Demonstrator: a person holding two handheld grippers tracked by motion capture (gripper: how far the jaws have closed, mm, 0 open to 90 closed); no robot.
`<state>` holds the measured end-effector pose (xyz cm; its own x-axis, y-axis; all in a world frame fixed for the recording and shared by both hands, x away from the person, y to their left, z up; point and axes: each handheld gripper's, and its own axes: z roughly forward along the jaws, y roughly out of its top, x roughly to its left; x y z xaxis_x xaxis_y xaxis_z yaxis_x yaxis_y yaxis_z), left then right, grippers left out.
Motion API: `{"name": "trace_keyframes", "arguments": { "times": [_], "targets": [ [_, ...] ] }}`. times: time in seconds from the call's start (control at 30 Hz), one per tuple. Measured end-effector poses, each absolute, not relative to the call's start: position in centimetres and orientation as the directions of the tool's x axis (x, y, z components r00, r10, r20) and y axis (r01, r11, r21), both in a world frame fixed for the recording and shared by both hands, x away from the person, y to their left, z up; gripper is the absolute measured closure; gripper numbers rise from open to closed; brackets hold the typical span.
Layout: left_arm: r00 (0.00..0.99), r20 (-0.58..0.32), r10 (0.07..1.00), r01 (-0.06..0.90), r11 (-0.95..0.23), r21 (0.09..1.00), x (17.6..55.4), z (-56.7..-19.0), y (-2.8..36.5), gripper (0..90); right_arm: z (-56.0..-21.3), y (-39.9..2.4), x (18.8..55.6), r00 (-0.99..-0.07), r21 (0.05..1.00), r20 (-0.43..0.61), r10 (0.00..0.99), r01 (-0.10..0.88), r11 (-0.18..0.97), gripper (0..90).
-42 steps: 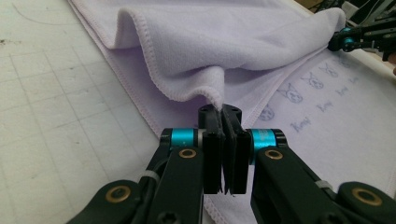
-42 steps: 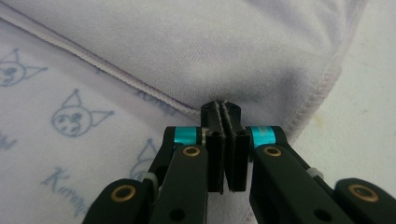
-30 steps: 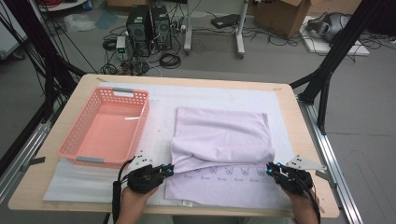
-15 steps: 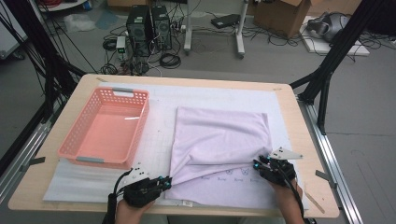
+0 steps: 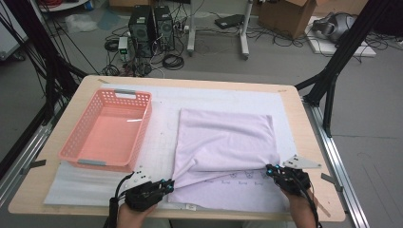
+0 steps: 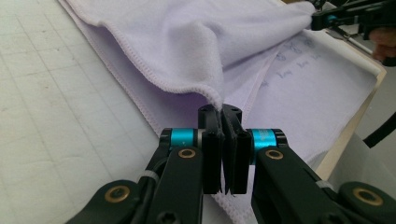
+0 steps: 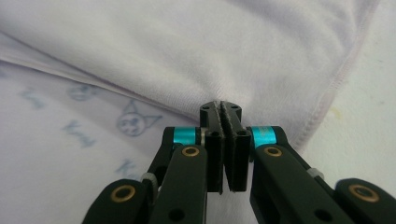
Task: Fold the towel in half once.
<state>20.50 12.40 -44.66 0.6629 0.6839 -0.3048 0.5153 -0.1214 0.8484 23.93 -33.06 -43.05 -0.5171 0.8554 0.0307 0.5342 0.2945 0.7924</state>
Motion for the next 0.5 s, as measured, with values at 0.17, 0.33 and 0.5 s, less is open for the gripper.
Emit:
{"name": "trace_keyframes", "arguments": {
  "times": [0.17, 0.33, 0.5],
  "targets": [
    [0.668, -0.303, 0.68, 0.513, -0.125, 0.849, 20.5, -44.6, 12.5, 86.6, -41.8, -34.3, 21.8, -0.528, 0.819, 0.055, 0.847, 0.509, 0.264, 90.0],
    [0.664, -0.302, 0.684, 0.512, -0.122, 0.85, 20.5, -44.6, 12.4, 86.3, -42.0, -34.8, 22.5, -0.514, 0.811, 0.061, 0.856, 0.525, 0.257, 88.9],
    [0.663, -0.302, 0.685, 0.514, -0.124, 0.849, 20.7, -44.7, 12.5, 85.9, -42.9, -34.0, 22.8, -0.515, 0.78, -0.024, 0.857, 0.526, 0.338, 47.9]
  ]
}}
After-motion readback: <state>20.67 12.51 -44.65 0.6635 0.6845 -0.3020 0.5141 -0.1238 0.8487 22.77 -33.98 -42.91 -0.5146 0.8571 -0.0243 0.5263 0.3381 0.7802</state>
